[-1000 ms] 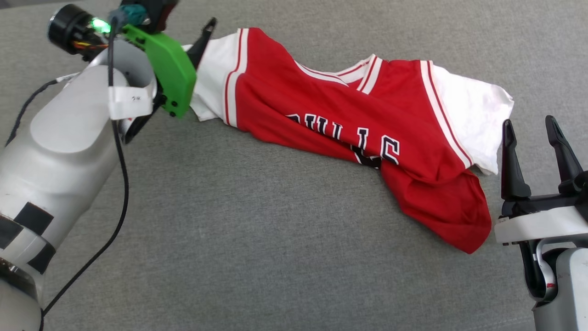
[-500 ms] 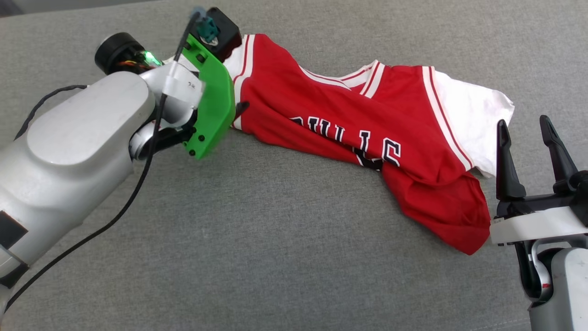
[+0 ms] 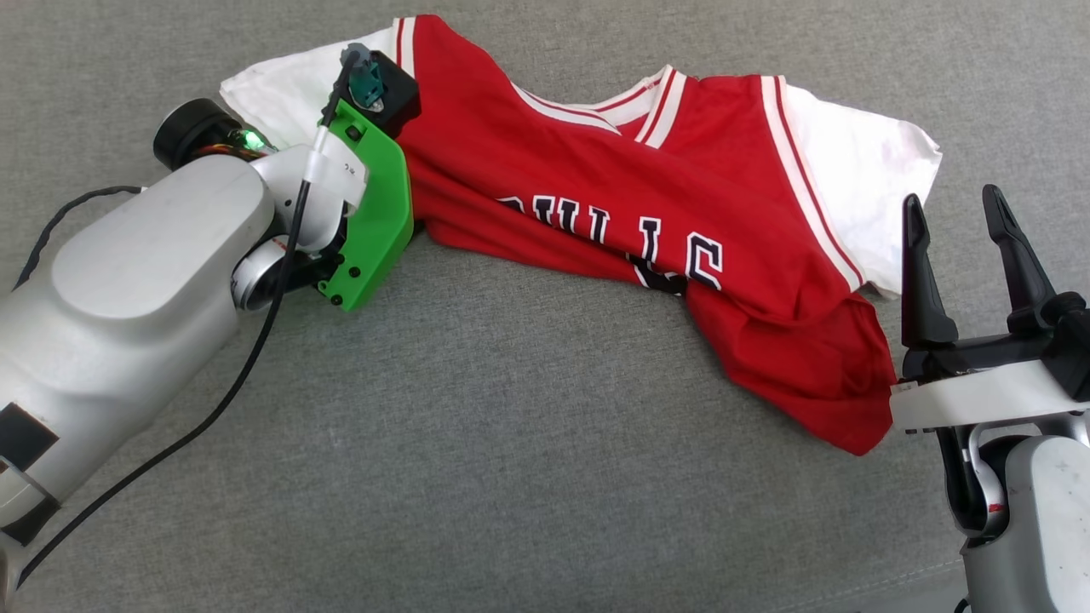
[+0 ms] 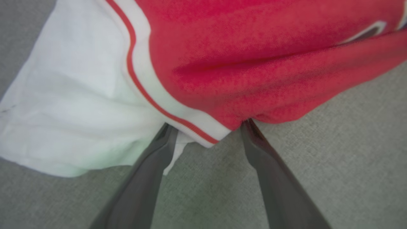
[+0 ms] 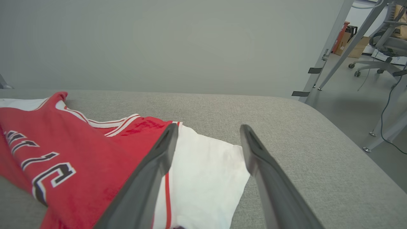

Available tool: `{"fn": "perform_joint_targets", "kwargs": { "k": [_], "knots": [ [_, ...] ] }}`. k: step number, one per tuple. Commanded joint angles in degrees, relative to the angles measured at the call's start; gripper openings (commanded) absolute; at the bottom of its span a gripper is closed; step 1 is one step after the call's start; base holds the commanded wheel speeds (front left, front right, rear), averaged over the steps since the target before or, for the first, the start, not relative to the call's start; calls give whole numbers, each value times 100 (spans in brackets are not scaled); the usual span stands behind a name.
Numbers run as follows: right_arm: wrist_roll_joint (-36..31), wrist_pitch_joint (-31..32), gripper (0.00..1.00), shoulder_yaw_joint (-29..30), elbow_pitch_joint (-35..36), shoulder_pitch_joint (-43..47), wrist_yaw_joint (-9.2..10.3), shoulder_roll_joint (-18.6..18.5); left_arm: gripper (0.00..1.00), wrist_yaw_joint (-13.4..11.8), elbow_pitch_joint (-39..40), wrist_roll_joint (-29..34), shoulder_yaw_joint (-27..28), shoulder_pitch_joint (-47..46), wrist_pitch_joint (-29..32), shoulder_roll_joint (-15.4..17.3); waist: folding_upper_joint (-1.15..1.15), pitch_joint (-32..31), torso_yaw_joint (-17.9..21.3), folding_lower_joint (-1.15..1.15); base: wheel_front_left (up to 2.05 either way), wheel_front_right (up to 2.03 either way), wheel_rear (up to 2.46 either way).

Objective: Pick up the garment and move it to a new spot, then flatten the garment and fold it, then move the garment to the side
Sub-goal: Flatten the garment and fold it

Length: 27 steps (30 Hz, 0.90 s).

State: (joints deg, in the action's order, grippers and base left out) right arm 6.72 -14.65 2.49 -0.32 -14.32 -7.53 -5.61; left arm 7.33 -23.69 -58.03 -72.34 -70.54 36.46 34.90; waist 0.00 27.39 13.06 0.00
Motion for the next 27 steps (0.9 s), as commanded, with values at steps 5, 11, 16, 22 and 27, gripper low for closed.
{"fn": "perform_joint_targets", "kwargs": {
  "k": [5, 11, 16, 22, 27],
  "knots": [
    [-12, -35, 100, 43, -29, -85, 4, 53, 0, 15, 131, 189, -100, 463, 177, -8, 0, 63, 9, 0, 0, 0, 0],
    [-32, -35, 100, 93, -94, -5, 4, 54, 0, 15, 532, 89, -99, 419, -467, 206, 0, -194, -161, 0, 0, 0, 0],
    [-51, -35, 100, 196, -127, 145, 4, 37, 0, 15, 1041, 47, -86, 372, -933, 529, 0, -470, -372, 0, 0, 0, 0],
    [-43, -35, 100, 262, -170, 321, 4, 7, 0, -133, 1657, 83, -75, 613, -1070, 1025, 0, -768, -616, 0, 0, 0, 0],
    [-43, -35, 100, 270, -210, 450, 4, -8, 0, -438, 2137, 62, -79, 1039, -1133, 1522, 0, -967, -719, 0, 0, 0, 0]
  ]
}}
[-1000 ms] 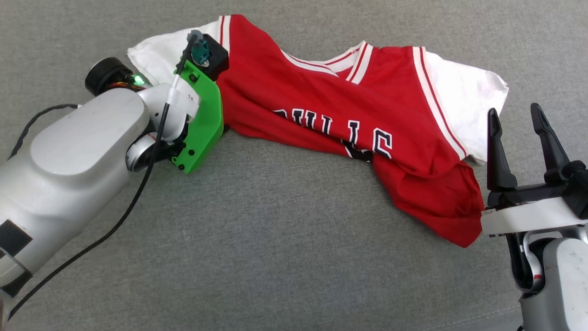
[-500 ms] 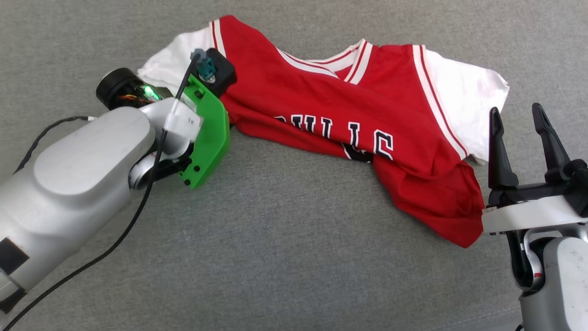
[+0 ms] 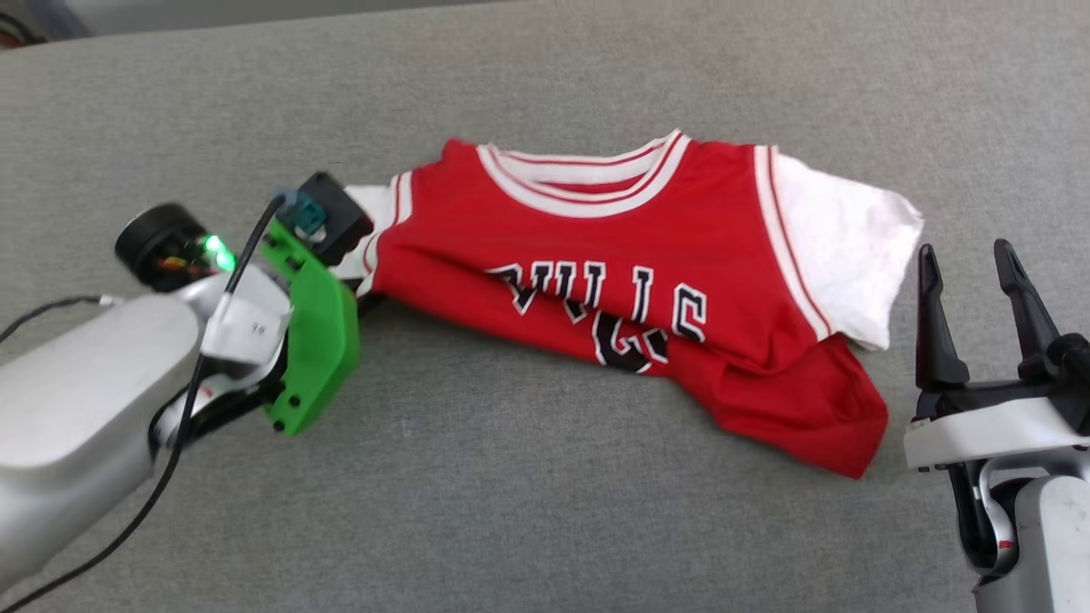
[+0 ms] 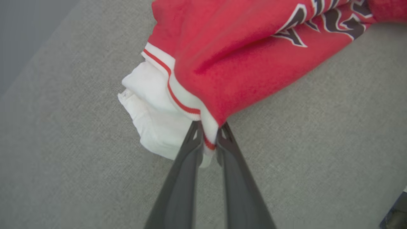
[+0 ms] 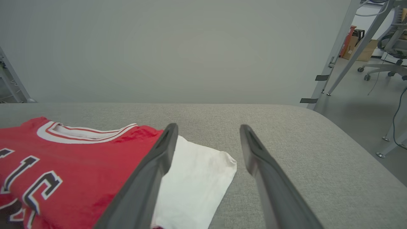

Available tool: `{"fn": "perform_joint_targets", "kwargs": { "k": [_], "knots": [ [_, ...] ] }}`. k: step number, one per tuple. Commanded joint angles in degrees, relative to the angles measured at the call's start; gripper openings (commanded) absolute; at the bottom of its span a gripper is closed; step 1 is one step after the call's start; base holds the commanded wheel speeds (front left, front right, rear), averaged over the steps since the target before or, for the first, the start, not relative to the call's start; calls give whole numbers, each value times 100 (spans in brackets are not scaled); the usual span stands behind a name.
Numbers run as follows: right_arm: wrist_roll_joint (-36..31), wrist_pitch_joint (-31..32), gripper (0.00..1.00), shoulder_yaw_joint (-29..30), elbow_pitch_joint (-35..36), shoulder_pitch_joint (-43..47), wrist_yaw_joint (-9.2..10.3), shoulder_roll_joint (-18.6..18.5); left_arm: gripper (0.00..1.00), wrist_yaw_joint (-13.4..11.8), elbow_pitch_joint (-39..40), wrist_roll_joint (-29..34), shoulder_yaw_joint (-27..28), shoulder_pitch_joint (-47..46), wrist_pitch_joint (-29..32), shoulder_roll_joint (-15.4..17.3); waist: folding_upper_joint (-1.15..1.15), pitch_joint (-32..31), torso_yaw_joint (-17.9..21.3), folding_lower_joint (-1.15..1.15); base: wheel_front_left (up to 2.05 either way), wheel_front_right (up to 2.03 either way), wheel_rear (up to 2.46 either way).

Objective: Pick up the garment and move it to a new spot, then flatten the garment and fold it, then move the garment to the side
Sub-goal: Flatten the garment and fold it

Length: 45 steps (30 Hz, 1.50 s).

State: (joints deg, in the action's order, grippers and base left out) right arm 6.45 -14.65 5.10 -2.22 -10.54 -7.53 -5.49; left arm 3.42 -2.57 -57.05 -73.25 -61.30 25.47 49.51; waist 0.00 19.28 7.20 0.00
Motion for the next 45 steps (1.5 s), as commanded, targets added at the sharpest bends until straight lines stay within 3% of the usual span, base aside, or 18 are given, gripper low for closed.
{"fn": "perform_joint_targets", "kwargs": {
  "k": [1, 9, 12, 18, 19, 20, 21, 26, 34, 41, 45],
  "knots": [
    [-16, -35, 100, 16, -24, 98, 4, -24, 0, -102, 115, -69, 12, 212, -53, 137, 0, -180, -146, 0, 0, 0, 0],
    [25, -35, 100, 101, -131, 279, 4, -73, 0, -584, 382, -473, 6, 1250, -380, 481, 0, -311, -202, 0, 0, 0, 0],
    [28, -35, 100, 93, -203, 288, 4, -105, 0, -676, 181, -672, 7, 1709, -596, 405, 0, -327, -176, 0, 0, 0, 0],
    [51, -35, 100, 156, -348, 312, 4, -209, 0, -684, -320, -853, 5, 2264, -1007, -64, 0, -449, -224, 0, 0, 0, 0],
    [52, -35, 100, 166, -375, 312, 4, -232, 34, -697, -392, -832, 23, 2291, -1128, -145, 0, -495, -244, 0, 0, 0, 0],
    [57, -35, 100, 167, -394, 308, 4, -250, 89, -720, -444, -796, 53, 2302, -1261, -201, 0, -530, -255, 0, 0, 0, 0],
    [74, -35, 100, 164, -413, 301, 4, -273, 100, -770, -497, -755, 105, 2320, -1443, -265, 0, -583, -272, 0, 0, 0, 0],
    [178, -35, 100, 181, -405, 251, 4, -476, 100, -1095, -479, -466, 317, 2376, -2229, -379, 0, -806, -375, 0, 0, 0, 0],
    [342, 470, 100, 143, -50, -90, 4, -1159, 100, -2037, 218, -169, 826, 2628, -3424, -233, 0, -1014, -621, 0, 0, 0, 0],
    [976, 1682, 100, -339, 160, -772, 4, -2137, 100, -3102, 874, 207, 1610, 2853, -4010, -183, 0, -867, -845, 0, 0, 0, 0],
    [1653, 2646, 100, -828, 37, -1195, 4, -2690, 100, -3478, 1098, 676, 2095, 3056, -4042, -330, 0, -681, -961, 0, 0, 0, 0]
  ]
}}
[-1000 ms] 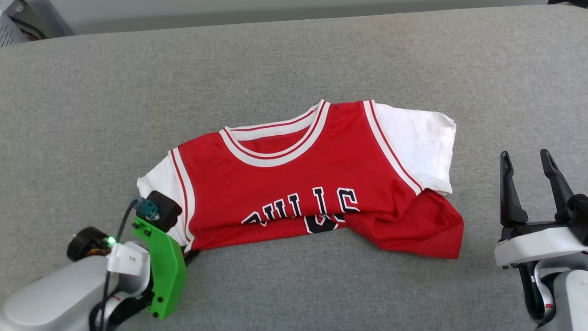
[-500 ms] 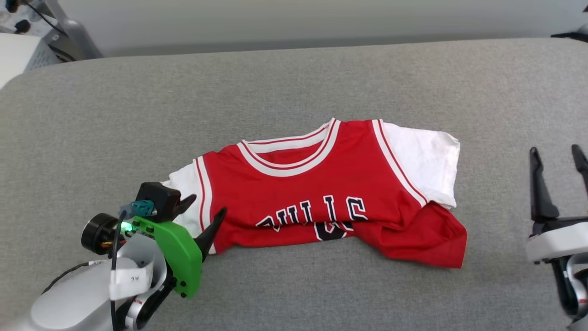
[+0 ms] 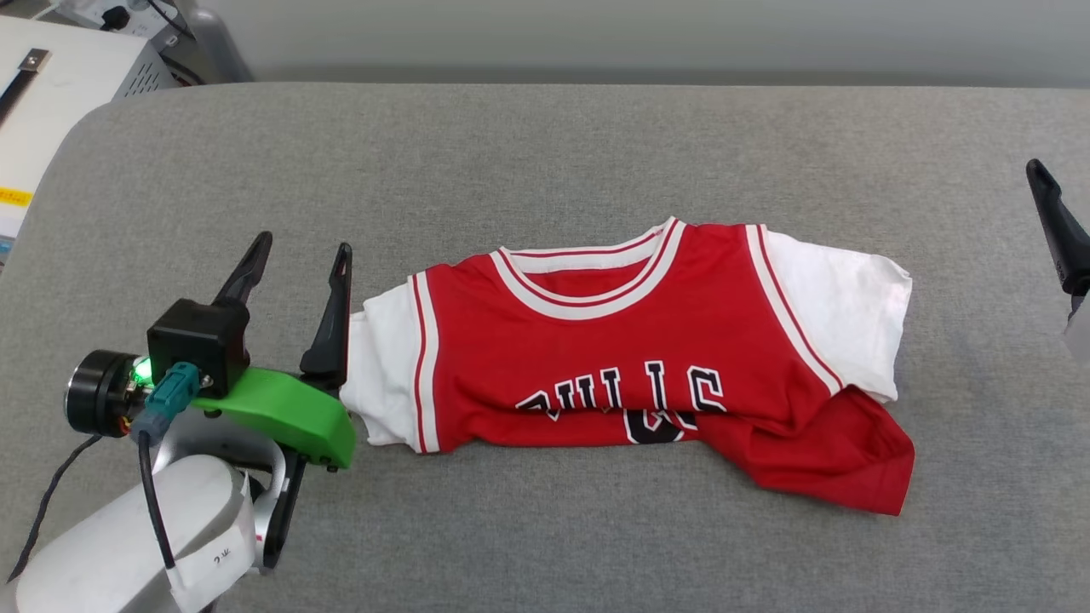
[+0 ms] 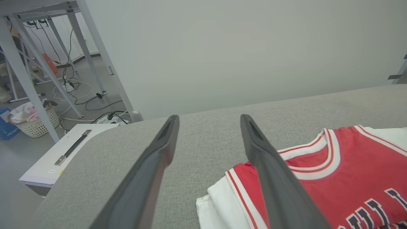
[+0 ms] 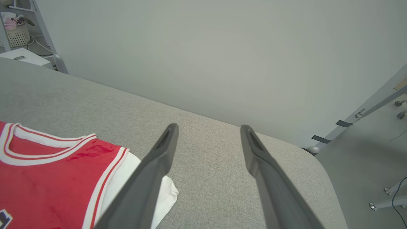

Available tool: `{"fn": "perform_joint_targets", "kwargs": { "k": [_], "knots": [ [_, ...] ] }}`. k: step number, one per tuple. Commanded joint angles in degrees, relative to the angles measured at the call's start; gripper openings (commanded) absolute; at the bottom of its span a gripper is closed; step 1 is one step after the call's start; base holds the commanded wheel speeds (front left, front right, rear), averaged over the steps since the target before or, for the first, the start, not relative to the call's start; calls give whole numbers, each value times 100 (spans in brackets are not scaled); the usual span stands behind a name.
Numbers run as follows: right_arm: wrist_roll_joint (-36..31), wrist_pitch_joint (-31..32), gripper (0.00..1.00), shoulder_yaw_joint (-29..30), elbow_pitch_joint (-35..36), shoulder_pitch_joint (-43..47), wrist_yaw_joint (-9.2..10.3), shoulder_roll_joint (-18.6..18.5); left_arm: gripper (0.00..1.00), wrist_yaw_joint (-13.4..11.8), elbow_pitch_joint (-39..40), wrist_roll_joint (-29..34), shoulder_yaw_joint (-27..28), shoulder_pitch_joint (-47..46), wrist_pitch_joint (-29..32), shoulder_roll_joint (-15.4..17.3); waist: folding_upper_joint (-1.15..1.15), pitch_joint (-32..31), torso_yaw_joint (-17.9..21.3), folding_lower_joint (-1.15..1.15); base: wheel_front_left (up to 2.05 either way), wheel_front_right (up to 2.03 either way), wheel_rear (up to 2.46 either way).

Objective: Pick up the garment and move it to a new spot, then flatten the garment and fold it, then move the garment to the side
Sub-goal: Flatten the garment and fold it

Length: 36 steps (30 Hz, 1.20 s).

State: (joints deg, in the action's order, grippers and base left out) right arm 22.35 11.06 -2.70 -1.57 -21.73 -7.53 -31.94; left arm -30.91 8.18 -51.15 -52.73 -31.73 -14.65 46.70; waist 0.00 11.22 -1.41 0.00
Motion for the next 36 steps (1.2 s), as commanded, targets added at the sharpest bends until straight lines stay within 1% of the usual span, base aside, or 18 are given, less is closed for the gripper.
{"fn": "perform_joint_targets", "kwargs": {
  "k": [1, 4, 7, 11, 14, 16, 21, 25, 29, 30, 31, 36],
  "knots": [
    [218, 333, 100, -182, -79, -158, 4, -182, 100, -105, 66, 217, 167, 158, -31, -101, 0, 172, -127, 0, 0, 0, 0],
    [744, 1164, 100, -604, -269, -461, 4, -608, 100, -270, 156, 662, 627, 410, -33, -320, 0, 345, -216, 0, 0, 0, 0],
    [1173, 1836, 100, -1000, -434, -736, 4, -935, 100, -335, 176, 1097, 1049, 698, -33, -596, 0, 525, -290, 0, 0, 0, 0],
    [1680, 2706, 100, -1509, -711, -1100, 4, -1199, 100, -259, 119, 1672, 1612, 1095, -34, -1098, 0, 800, -394, 0, 0, 0, 0],
    [1876, 3026, 100, -1771, -912, -1365, 4, -1257, 100, -132, 57, 2003, 1973, 1304, -34, -1470, 0, 990, -468, 0, 0, 0, 0],
    [1886, 3099, 100, -1943, -1054, -1552, 4, -1266, 100, 44, -32, 2197, 2221, 1399, -34, -1707, 0, 1117, -520, 0, 0, 0, 0],
    [1919, 3036, 100, -2373, -1511, -1867, 4, -1132, 100, 626, -345, 2610, 2766, 1509, -34, -2241, 0, 1350, -642, 0, 0, 0, 0],
    [2022, 2997, 100, -2794, -1879, -1829, 4, -1058, 100, 1038, -573, 2895, 3139, 1522, -34, -2569, 0, 1410, -692, 0, 0, 0, 0],
    [2118, 2809, 100, -3168, -2004, -1766, 4, -1082, 100, 1380, -762, 3132, 3500, 1554, -34, -2807, 0, 1389, -660, 0, 0, 0, 0],
    [2130, 2683, 48, -3206, -2010, -1784, 4, -1087, 100, 1449, -799, 3181, 3581, 1563, -34, -2843, 0, 1375, -639, 0, 0, 0, 0],
    [2140, 2522, 0, -3248, -2025, -1815, 4, -1098, 100, 1534, -841, 3241, 3680, 1575, -34, -2881, 0, 1347, -602, 0, 0, 0, 0],
    [2094, 1653, 0, -3193, -2175, -1982, 4, -1240, 100, 1938, -942, 3455, 4040, 1584, -34, -2970, 0, 1159, -462, 0, 0, 0, 0]
  ]
}}
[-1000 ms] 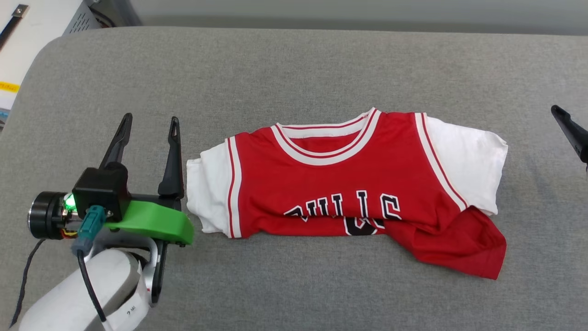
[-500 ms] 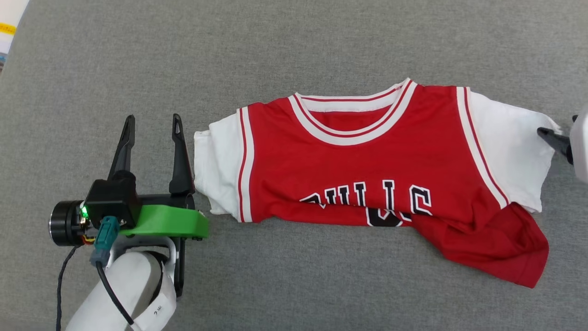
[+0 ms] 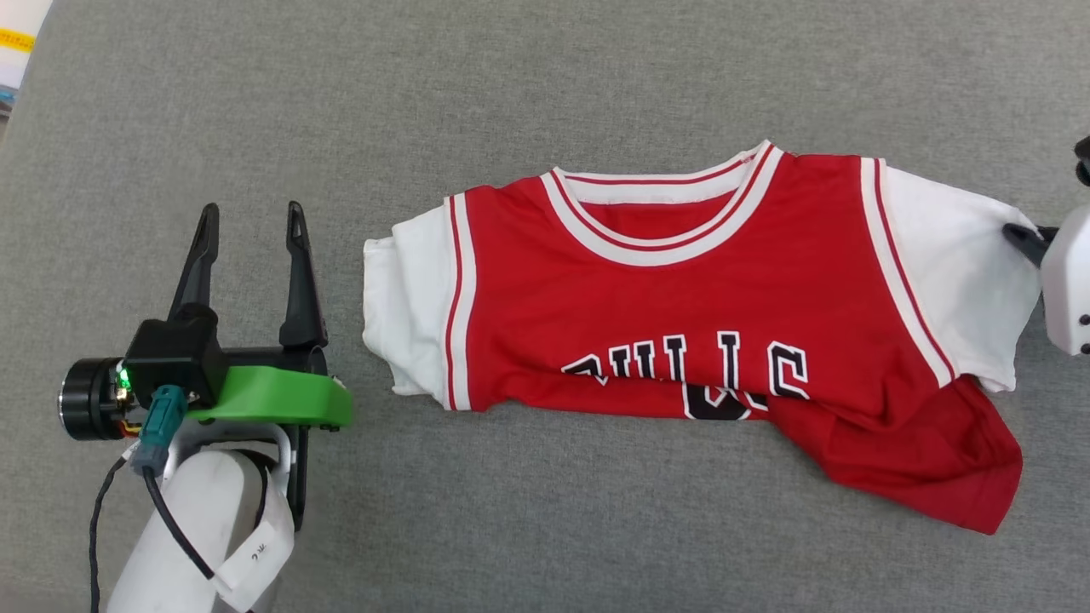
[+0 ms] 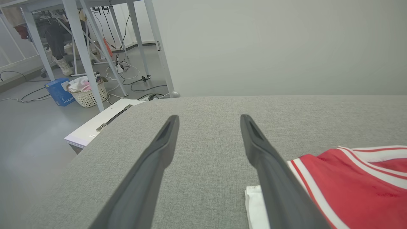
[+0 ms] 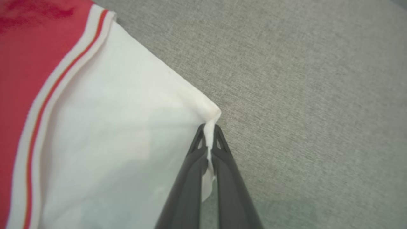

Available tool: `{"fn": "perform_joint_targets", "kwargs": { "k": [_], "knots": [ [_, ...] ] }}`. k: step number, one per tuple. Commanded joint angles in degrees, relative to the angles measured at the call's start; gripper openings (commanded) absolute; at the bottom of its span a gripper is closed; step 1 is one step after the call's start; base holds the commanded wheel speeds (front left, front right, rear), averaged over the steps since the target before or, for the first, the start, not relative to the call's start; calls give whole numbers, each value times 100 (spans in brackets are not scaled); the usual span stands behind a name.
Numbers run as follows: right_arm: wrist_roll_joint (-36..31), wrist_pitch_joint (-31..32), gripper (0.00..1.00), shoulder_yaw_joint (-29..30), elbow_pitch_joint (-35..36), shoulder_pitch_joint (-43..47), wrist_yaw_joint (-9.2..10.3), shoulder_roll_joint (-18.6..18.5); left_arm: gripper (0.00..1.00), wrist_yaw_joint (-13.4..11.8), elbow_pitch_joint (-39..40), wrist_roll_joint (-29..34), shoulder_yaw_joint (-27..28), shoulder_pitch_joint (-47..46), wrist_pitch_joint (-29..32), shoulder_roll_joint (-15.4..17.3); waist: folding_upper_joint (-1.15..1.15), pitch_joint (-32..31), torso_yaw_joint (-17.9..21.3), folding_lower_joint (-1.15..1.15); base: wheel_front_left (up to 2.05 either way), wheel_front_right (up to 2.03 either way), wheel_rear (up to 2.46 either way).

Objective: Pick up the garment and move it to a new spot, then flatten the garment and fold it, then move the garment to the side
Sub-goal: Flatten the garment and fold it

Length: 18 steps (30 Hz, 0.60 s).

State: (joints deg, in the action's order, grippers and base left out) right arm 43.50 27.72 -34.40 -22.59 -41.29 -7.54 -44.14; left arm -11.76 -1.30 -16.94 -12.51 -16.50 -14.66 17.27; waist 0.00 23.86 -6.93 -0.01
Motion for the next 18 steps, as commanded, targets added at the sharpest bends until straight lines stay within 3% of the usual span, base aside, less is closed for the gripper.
{"fn": "perform_joint_targets", "kwargs": {
  "k": [1, 6, 12, 18],
  "knots": [
    [-46, -226, 0, 40, -113, -48, 5, -52, 100, 106, -2, 80, 89, 48, -33, -25, 0, -160, 118, 1, 0, 0, 0],
    [20, -808, 0, 217, -183, 62, 5, -208, 100, 480, -142, 212, 362, -173, -33, 64, 0, -398, 270, 1, 0, 0, 0],
    [135, -1077, 0, 345, -40, 359, 5, -390, 100, 1017, -590, 292, 433, -770, -33, 427, 0, -555, 463, 1, 0, 0, 0],
    [137, -1195, 0, 522, 141, 561, 5, -398, 100, 1651, -847, 236, 133, -1667, 704, 895, 0, -580, 616, 1, 0, 0, 0]
  ]
}}
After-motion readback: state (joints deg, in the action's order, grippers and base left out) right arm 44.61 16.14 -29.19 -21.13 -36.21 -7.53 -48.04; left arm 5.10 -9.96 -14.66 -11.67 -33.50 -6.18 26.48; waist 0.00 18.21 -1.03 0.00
